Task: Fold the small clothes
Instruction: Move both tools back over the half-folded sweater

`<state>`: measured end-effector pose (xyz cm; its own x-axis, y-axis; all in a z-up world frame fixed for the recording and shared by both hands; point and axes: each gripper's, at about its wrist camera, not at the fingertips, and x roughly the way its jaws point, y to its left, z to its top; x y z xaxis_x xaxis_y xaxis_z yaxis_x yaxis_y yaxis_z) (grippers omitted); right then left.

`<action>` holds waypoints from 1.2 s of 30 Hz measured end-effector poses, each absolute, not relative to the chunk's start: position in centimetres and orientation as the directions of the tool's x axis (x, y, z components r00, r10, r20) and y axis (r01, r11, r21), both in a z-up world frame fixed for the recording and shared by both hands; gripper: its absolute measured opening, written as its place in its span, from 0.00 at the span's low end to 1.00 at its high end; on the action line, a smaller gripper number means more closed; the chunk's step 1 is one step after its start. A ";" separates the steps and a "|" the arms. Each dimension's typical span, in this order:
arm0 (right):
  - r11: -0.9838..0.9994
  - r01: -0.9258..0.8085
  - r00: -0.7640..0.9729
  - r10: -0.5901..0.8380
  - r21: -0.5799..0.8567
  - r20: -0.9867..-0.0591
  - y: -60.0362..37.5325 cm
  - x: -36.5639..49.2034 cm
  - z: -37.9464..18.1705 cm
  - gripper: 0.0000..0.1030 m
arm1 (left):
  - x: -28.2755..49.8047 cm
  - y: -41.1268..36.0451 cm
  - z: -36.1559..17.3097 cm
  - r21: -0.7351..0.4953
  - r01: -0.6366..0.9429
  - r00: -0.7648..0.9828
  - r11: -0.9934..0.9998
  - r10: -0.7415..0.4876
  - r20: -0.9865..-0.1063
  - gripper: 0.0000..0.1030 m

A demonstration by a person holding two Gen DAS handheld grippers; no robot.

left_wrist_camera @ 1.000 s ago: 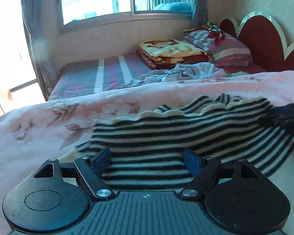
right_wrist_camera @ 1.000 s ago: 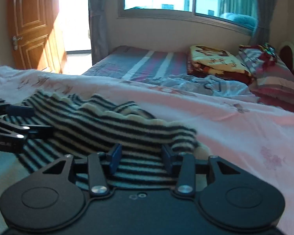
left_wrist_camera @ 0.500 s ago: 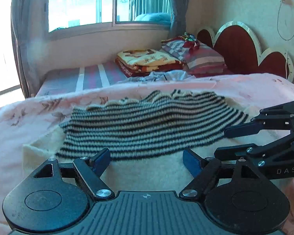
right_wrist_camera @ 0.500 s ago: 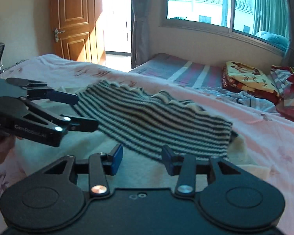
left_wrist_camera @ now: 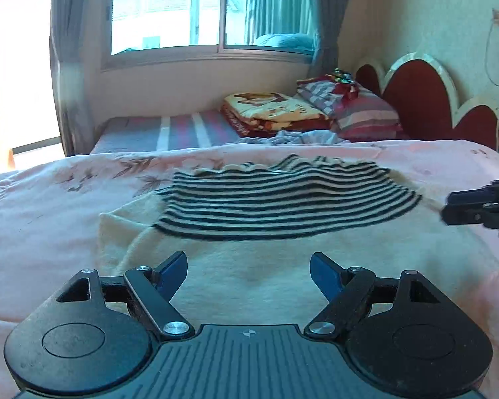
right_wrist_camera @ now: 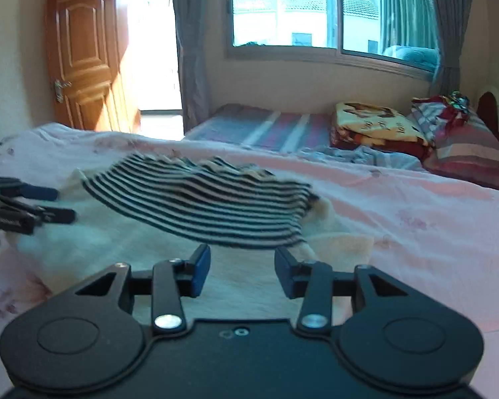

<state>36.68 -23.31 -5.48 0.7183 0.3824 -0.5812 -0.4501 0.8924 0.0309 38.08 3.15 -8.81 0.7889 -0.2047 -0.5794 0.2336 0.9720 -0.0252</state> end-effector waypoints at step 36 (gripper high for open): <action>0.936 -0.346 0.736 0.228 -0.066 -0.637 -26.2 32.2 -6.6 0.44 | 34.0 6.5 -8.8 -0.056 0.166 0.779 0.984 -0.166 -0.604 0.81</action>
